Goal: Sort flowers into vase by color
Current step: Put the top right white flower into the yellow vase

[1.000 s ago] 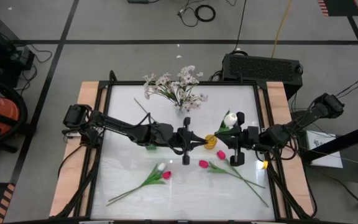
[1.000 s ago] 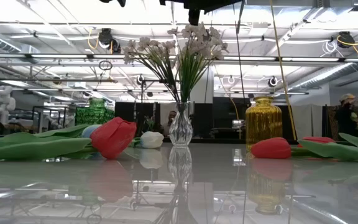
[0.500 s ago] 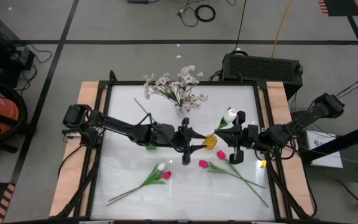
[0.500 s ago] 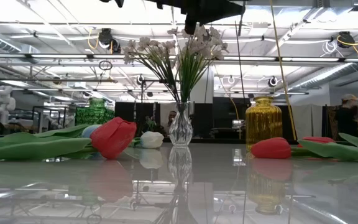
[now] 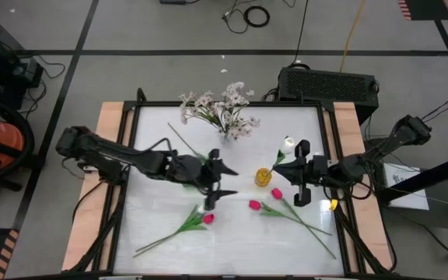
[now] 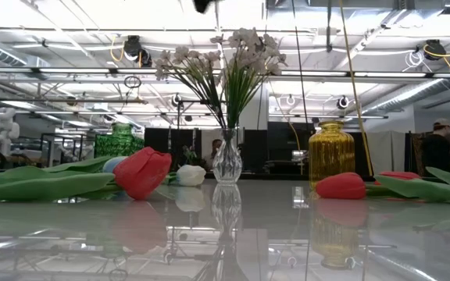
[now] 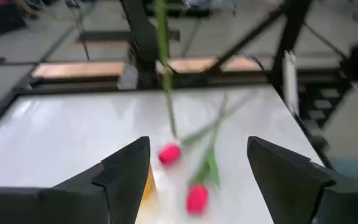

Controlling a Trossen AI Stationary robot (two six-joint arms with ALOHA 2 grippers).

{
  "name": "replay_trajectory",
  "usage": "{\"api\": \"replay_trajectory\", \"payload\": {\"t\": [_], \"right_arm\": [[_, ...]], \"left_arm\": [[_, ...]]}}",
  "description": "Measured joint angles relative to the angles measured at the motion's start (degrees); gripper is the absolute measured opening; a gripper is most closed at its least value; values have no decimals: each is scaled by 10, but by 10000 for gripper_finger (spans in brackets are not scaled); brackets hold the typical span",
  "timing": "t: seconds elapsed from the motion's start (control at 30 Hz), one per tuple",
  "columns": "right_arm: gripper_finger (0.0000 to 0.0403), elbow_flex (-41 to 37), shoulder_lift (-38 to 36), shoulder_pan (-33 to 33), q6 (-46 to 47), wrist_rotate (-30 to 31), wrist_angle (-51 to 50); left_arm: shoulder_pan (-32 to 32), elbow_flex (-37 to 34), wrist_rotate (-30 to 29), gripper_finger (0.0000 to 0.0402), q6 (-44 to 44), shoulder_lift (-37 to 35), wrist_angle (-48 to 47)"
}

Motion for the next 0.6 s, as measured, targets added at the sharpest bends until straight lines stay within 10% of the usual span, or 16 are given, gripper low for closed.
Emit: {"api": "replay_trajectory", "payload": {"t": [0.6], "right_arm": [[0,0,-14,-30,58,102,-154]], "left_arm": [[-81,-13,-71,277,6,-142,-177]]}}
